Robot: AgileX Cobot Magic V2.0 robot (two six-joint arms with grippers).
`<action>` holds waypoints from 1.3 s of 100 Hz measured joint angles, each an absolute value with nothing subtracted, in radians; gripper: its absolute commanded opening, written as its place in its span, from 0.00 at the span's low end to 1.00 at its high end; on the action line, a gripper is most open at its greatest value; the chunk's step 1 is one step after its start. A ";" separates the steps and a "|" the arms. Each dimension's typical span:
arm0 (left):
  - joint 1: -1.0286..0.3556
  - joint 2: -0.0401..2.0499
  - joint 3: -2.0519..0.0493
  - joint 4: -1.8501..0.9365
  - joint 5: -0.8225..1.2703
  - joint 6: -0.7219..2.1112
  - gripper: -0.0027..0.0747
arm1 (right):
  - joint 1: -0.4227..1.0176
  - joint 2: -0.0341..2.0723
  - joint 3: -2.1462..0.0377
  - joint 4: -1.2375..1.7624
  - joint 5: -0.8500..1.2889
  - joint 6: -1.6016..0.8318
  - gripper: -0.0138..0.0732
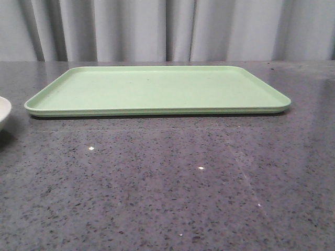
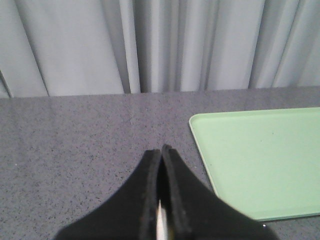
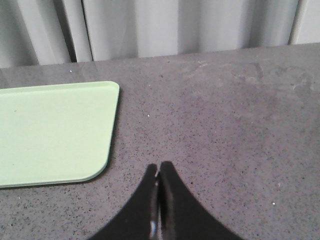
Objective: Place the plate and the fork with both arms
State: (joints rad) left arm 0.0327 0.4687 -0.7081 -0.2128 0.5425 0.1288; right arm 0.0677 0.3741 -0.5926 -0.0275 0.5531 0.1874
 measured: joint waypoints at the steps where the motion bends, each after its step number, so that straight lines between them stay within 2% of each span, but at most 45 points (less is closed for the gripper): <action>1: 0.033 0.476 -0.713 -0.213 0.549 0.129 0.01 | 0.068 0.386 -0.598 -0.027 0.561 0.187 0.08; 15: 0.033 0.584 -0.771 -0.213 0.581 0.129 0.01 | 0.068 0.497 -0.674 -0.027 0.642 0.187 0.13; 22: 0.033 0.618 -0.784 -0.215 0.596 0.129 0.04 | 0.068 0.537 -0.692 -0.027 0.672 0.187 0.23; 26: 0.033 0.633 -0.791 -0.217 0.608 0.129 0.08 | 0.068 0.554 -0.697 -0.027 0.681 0.187 0.33; 33: 0.033 0.646 -0.796 -0.221 0.623 0.129 0.21 | 0.068 0.571 -0.701 -0.027 0.693 0.187 0.50; 41: 0.033 0.648 -0.796 -0.225 0.625 0.129 0.44 | 0.068 0.578 -0.700 -0.027 0.699 0.187 0.68; 48: 0.033 0.648 -0.797 -0.225 0.625 0.129 0.63 | 0.068 0.580 -0.700 -0.027 0.699 0.187 0.75; 55: 0.033 0.648 -0.797 -0.225 0.625 0.129 0.74 | 0.068 0.580 -0.700 -0.027 0.702 0.187 0.76; 80: 0.033 0.648 -0.797 -0.228 0.625 0.129 0.75 | 0.068 0.580 -0.703 -0.027 0.719 0.187 0.76; 92: 0.038 0.648 -0.801 -0.204 0.656 0.117 0.69 | 0.068 0.580 -0.703 -0.025 0.721 0.187 0.76; 111: 0.096 0.648 -0.816 -0.058 0.754 0.000 0.68 | 0.068 0.580 -0.703 -0.023 0.721 0.187 0.76; 130: 0.157 0.680 -0.816 -0.027 0.830 -0.019 0.68 | 0.068 0.580 -0.703 -0.021 0.722 0.187 0.76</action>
State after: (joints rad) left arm 0.1569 0.6804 -0.8162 -0.0273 0.8302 -0.0188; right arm 0.0677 0.5801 -0.7033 -0.0210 0.7216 0.1874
